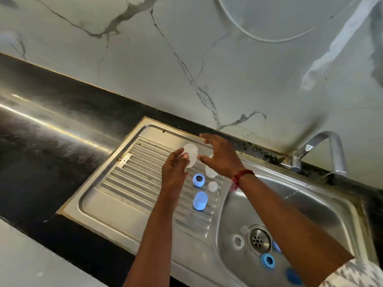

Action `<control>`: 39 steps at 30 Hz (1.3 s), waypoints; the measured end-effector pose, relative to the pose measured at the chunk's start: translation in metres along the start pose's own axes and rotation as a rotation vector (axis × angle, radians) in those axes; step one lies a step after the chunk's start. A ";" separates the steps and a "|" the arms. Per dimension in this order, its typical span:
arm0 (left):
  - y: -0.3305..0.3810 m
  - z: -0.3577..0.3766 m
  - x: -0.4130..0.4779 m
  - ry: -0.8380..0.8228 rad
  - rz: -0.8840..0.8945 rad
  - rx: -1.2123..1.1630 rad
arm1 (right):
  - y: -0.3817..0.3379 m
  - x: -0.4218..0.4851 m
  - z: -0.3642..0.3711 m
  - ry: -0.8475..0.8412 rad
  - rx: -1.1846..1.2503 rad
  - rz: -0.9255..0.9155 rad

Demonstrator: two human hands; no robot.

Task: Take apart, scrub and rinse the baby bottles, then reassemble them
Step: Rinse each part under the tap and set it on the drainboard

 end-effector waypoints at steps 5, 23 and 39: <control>-0.004 0.034 -0.031 -0.113 0.039 0.043 | 0.023 -0.042 -0.036 0.127 0.032 0.068; -0.102 0.117 -0.126 -0.328 -0.121 0.262 | 0.146 -0.186 -0.084 0.147 0.075 0.419; -0.157 0.107 -0.141 -0.216 -0.168 0.525 | 0.242 -0.253 -0.060 -0.102 0.059 0.616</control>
Point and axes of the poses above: each hand's wrist, its own x-axis towards the middle knuckle, its own z-axis out of the palm, y = z × x, the point moved 6 cm from there along x, towards the middle knuckle, and after that the axes turned 11 degrees about y, right-handed, at the moved point
